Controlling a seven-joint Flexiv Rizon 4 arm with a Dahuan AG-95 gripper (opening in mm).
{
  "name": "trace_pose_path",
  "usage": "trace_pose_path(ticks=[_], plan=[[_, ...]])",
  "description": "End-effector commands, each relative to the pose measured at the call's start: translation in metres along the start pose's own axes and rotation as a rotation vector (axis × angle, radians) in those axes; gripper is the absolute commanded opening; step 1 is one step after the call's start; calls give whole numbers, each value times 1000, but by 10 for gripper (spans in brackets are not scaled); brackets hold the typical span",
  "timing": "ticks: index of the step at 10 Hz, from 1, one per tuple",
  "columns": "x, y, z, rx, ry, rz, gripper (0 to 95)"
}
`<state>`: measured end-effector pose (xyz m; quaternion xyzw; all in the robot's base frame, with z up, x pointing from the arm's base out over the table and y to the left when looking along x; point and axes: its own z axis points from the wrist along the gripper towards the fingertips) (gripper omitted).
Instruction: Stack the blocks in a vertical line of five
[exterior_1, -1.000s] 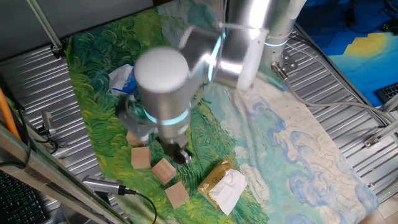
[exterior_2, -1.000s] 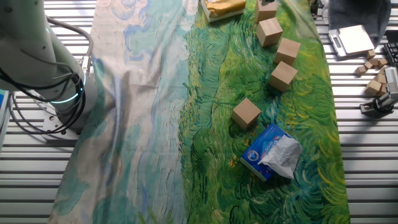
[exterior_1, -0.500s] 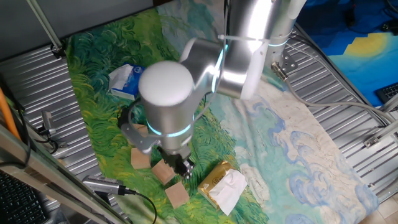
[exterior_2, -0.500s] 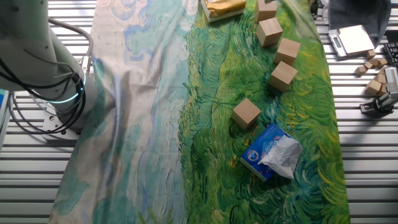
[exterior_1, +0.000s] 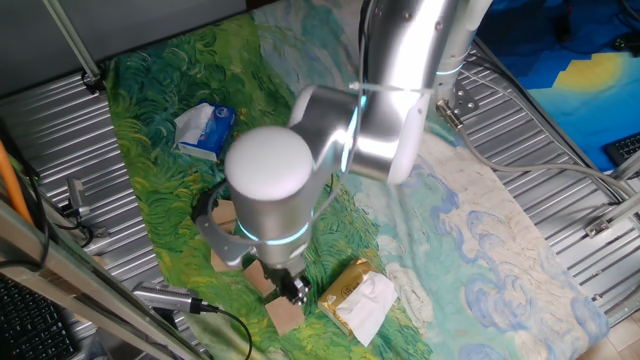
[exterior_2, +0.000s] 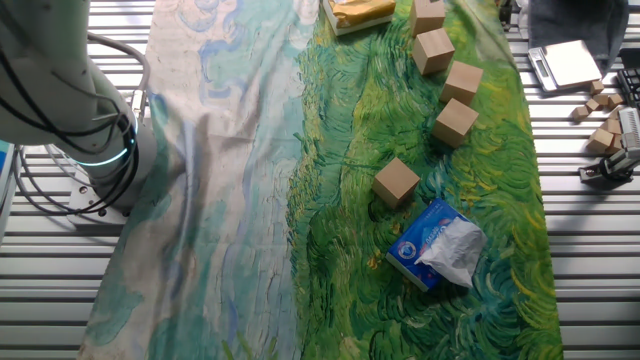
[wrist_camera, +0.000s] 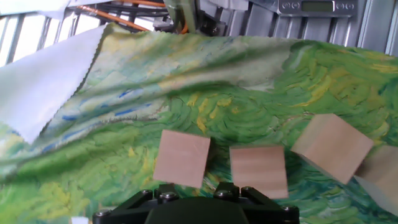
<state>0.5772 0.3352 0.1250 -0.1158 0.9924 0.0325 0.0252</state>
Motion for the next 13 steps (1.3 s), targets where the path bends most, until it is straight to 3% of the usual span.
trace_pose_path(ticks=[1,2,3,13], plan=[[-5,1,2,-2,-1,2,380],[-8,1,4,-2,-5,3,380],[-9,1,6,-5,-7,0,570],[-6,3,20,-18,-16,4,570]])
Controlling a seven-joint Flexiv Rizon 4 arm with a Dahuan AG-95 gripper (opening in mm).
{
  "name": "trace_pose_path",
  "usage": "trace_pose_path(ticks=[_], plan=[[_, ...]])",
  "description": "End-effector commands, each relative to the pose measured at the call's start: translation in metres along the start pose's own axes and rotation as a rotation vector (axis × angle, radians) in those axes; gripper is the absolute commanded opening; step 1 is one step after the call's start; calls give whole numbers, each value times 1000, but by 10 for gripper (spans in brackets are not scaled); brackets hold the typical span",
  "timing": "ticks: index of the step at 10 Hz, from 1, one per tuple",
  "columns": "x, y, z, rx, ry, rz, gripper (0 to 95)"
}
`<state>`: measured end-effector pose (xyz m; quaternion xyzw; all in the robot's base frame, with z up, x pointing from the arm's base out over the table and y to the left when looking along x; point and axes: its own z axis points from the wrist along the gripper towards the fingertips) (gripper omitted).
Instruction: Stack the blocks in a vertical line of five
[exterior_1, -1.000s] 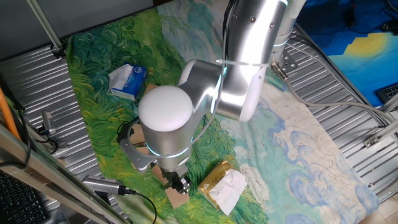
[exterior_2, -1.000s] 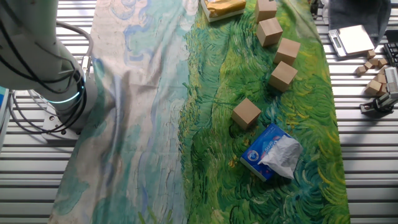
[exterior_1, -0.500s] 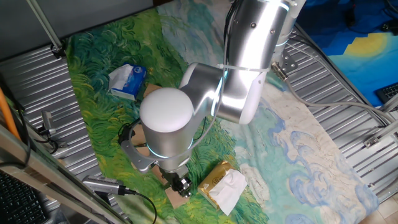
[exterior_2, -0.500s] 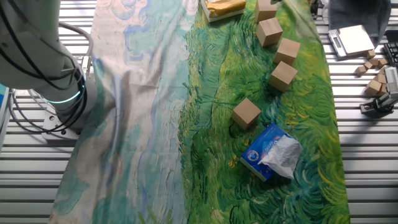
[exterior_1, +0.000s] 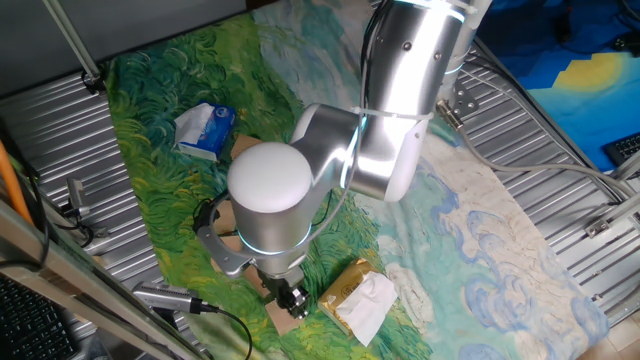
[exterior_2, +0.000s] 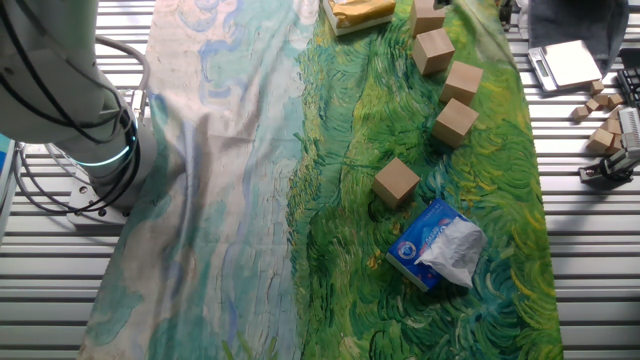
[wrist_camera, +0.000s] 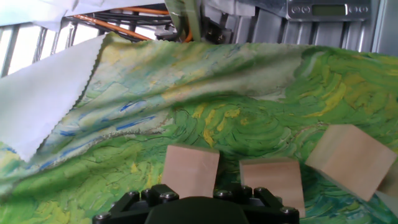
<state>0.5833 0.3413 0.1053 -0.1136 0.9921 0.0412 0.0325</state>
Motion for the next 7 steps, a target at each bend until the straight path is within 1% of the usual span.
trace_pose_path(ticks=[1,2,3,4,5,6,7], plan=[[0,0,-1,-2,1,-1,570],[0,0,-1,-1,1,-4,570],[0,0,-1,15,8,-10,570],[0,0,-1,22,10,-20,570],[0,0,-1,25,3,-34,570],[0,0,-1,11,-4,-35,570],[0,0,-1,13,8,-38,570]])
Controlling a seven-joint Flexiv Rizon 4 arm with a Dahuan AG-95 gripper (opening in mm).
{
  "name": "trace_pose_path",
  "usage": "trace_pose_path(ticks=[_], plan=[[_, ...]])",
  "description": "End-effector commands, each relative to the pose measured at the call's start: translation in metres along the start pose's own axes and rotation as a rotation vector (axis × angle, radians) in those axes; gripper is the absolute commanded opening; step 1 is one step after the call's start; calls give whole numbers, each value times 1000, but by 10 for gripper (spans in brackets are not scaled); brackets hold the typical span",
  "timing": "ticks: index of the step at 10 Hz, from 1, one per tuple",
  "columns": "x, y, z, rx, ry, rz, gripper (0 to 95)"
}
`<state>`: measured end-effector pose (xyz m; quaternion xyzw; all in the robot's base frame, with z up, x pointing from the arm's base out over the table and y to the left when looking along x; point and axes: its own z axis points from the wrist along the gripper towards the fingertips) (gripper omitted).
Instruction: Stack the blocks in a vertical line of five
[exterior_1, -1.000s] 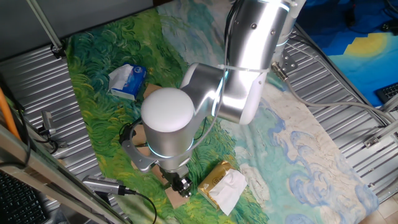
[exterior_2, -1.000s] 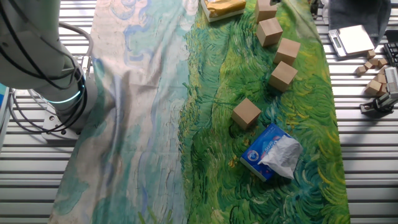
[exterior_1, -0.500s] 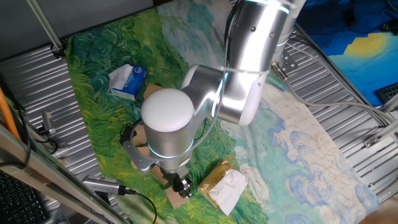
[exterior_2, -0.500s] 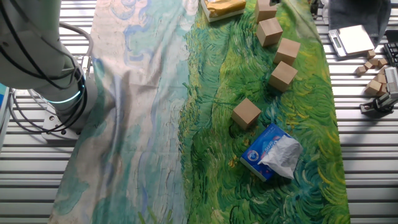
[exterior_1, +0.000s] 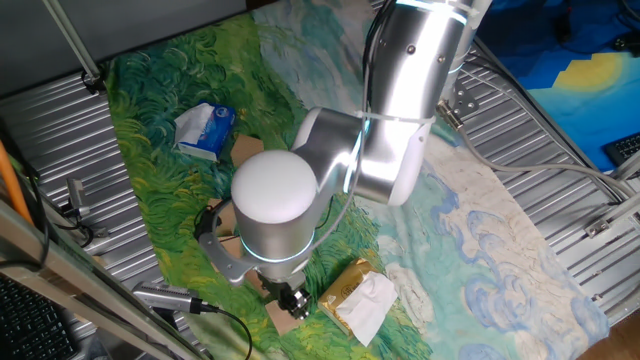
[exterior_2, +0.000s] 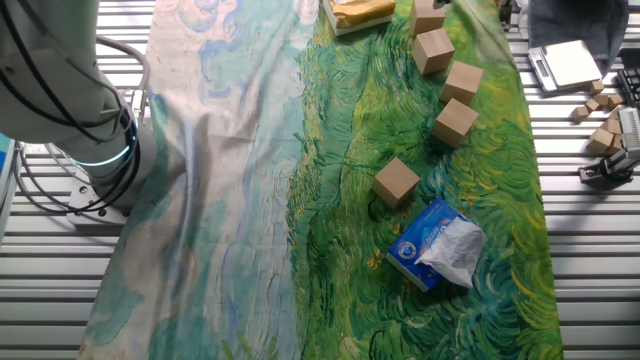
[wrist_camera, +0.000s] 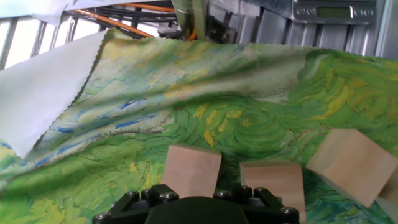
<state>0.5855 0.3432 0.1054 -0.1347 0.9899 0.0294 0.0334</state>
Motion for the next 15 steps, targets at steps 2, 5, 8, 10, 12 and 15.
trace_pose_path(ticks=[2,5,8,10,12,15], plan=[[3,-1,-1,-19,4,-16,570],[3,-1,-1,-23,4,-31,570],[3,-1,-1,-34,2,-39,570],[3,-1,-1,-36,18,-42,570],[3,-1,-1,-37,19,-40,570],[1,-2,9,-46,20,-54,570]])
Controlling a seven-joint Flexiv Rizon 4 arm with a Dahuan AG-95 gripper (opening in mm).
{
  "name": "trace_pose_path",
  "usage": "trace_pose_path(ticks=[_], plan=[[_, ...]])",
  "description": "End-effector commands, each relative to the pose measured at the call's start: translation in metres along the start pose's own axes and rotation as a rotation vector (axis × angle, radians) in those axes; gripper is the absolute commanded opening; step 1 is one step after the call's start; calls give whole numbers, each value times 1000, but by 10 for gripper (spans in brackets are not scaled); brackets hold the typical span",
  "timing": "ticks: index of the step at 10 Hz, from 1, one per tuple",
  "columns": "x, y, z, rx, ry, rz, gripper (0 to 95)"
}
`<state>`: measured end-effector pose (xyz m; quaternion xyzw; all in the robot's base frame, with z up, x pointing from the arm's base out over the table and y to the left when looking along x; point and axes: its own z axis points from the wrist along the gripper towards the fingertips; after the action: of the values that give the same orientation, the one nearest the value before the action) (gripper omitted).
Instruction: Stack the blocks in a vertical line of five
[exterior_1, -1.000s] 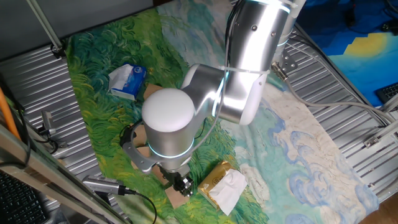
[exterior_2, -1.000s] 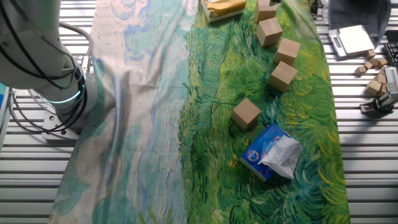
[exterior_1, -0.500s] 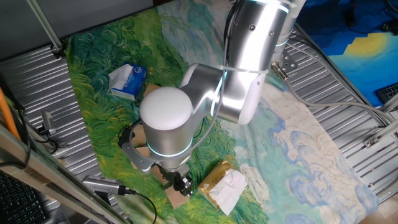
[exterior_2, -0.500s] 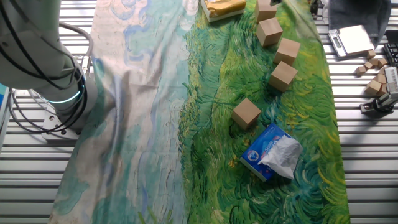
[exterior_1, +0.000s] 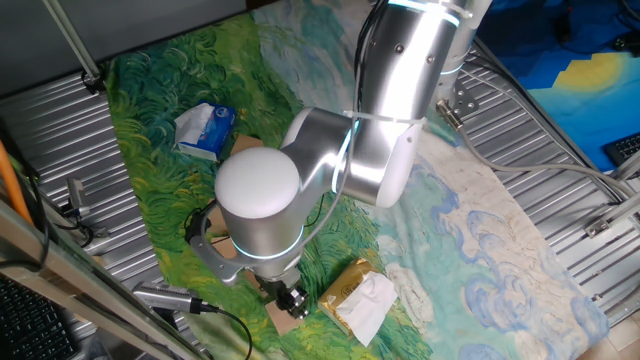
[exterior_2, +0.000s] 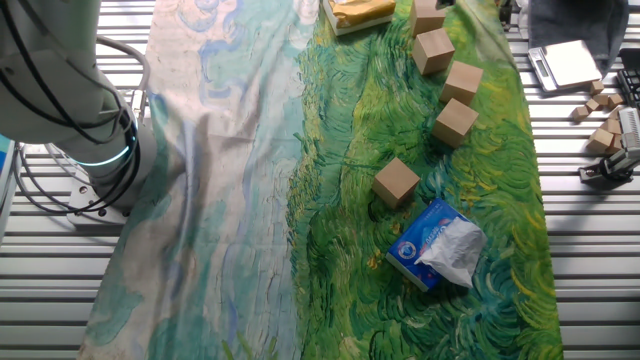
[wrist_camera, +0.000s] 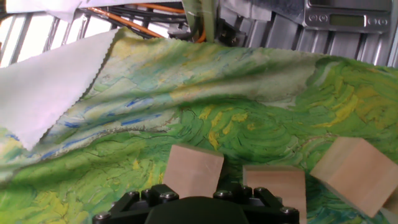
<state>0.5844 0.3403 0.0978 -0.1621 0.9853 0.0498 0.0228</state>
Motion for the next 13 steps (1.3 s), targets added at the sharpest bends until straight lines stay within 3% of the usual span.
trace_pose_path(ticks=[1,10,11,13], plan=[[-1,0,3,0,5,20,570],[-2,-1,19,-19,9,54,570],[-2,0,19,-20,9,56,760],[-3,3,24,-19,8,66,760]])
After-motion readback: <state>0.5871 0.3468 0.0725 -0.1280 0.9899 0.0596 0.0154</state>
